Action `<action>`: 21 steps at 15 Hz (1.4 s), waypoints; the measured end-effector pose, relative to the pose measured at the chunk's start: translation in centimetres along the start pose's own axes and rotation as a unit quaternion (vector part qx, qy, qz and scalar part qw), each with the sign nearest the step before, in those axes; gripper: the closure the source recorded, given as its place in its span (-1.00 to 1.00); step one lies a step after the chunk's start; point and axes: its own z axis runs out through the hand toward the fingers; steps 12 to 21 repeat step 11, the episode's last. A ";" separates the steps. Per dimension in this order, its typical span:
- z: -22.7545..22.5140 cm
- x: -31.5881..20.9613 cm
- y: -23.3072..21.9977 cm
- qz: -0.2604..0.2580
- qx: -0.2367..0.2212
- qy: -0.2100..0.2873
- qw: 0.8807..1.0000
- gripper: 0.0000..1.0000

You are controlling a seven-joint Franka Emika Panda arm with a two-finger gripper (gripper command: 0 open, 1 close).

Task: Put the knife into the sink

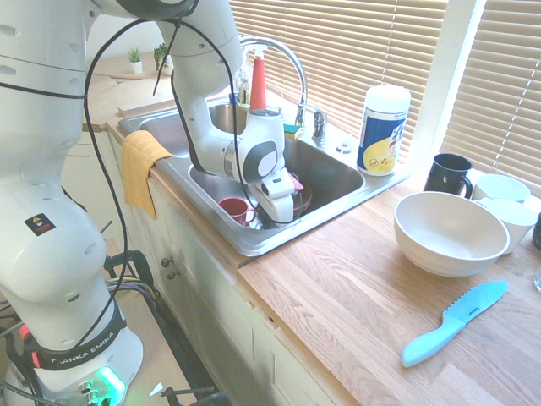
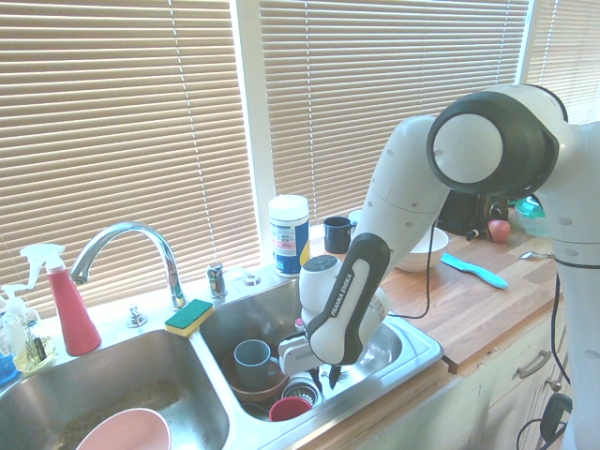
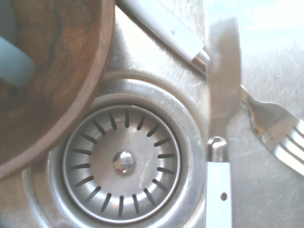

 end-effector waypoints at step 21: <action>-12.0 2.3 1.6 -0.023 0.021 0.010 0.999 -1.00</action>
